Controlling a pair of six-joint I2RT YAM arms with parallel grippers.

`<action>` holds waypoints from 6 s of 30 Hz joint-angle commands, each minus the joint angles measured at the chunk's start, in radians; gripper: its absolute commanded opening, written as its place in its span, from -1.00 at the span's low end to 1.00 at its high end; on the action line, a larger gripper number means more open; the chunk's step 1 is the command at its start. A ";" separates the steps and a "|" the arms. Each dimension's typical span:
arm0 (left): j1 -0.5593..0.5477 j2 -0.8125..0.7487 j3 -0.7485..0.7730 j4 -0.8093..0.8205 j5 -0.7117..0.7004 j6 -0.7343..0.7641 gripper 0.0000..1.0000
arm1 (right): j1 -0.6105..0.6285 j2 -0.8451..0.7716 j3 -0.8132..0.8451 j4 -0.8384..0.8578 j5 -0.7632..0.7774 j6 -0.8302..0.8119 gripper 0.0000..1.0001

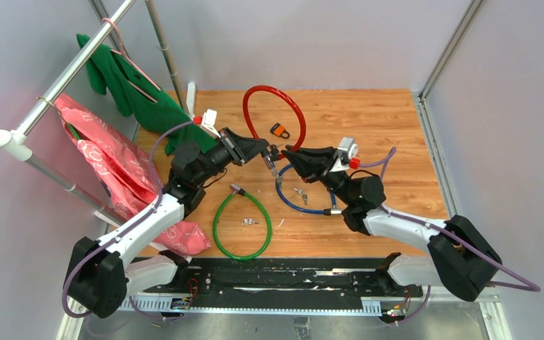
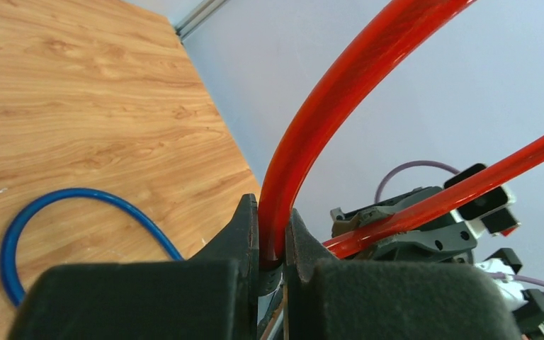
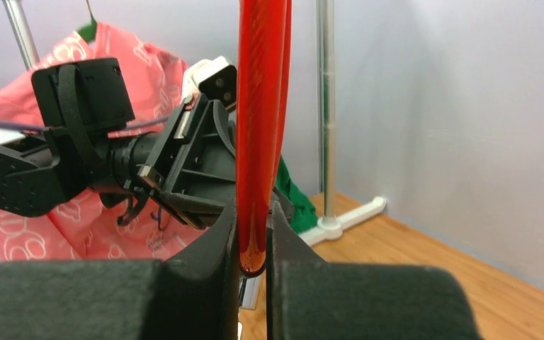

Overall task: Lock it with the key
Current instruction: Lock the lock.

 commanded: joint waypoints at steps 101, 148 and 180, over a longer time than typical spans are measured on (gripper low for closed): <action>-0.070 -0.104 0.048 -1.207 0.527 1.887 0.19 | 0.185 0.230 -0.008 -0.905 0.307 -0.570 -1.00; -0.067 -0.106 0.078 -0.909 0.126 1.491 -1.00 | 0.190 0.204 -0.026 -0.879 0.256 -0.555 -1.00; -0.068 -0.132 0.025 -1.028 0.148 1.843 -1.00 | 0.150 -0.035 0.091 -1.299 0.025 -0.503 0.47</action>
